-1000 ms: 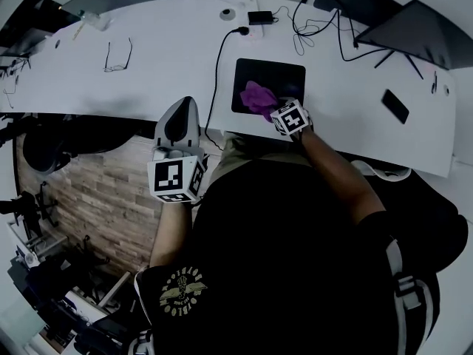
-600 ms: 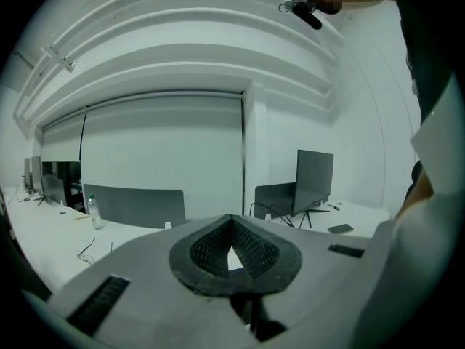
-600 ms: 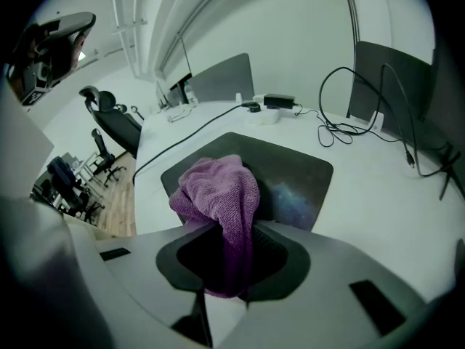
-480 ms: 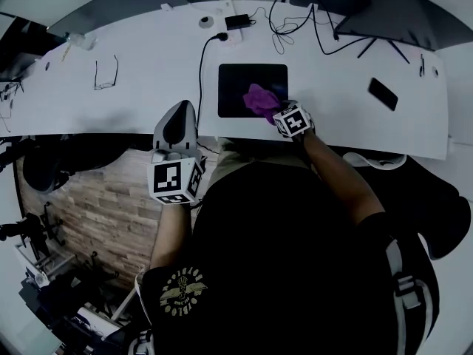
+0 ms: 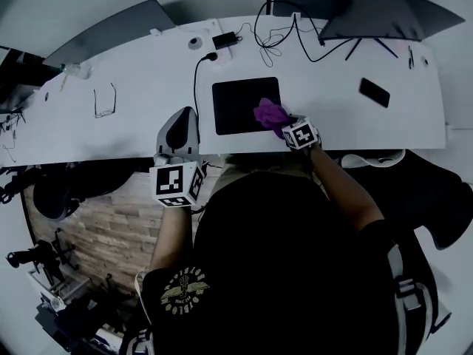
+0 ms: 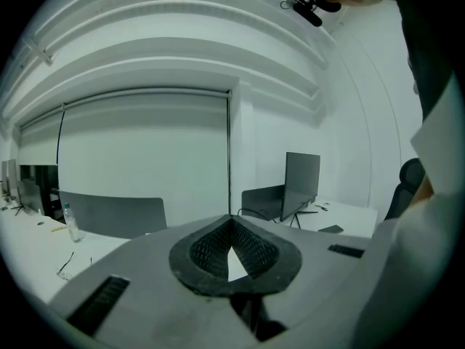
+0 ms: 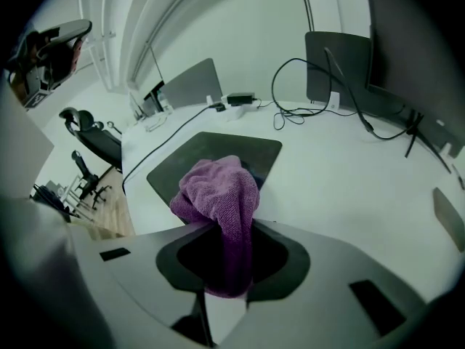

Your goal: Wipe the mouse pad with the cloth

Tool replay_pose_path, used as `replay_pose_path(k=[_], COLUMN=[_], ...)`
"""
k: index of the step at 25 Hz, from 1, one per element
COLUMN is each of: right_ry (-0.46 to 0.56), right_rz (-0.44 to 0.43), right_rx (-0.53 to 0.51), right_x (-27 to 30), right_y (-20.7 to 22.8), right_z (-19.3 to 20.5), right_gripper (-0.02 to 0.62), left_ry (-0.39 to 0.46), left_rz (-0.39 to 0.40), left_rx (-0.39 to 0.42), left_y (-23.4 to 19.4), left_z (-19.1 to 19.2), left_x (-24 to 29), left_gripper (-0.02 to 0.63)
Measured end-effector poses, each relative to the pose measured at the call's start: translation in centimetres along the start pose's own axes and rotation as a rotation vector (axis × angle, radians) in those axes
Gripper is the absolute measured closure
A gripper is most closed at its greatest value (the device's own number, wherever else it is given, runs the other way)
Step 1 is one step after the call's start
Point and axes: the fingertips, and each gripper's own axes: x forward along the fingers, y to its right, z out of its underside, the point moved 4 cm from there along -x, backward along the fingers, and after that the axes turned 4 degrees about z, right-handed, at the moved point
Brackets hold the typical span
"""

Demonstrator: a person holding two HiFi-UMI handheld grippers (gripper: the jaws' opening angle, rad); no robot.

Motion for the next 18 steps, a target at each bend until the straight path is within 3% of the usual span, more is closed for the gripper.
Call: replay_pose_path(k=[11, 18], right_ry=[0.304, 0.544], right_rz=[-0.045, -0.028], right_rx=[0.182, 0.154], right_x=[-11.7, -20.3], right_y=[1.0, 1.5], right_z=[-3.3, -9.8], right_gripper=[0.503, 0.505], left_ry=[0.03, 0.081], left_rz=[0.042, 0.027], left_rx=[0.011, 0.026], left_y=[-0.5, -0.8], left_z=[-2.0, -4.7], left_x=[1.7, 0.4], left_gripper=[0.604, 0.604])
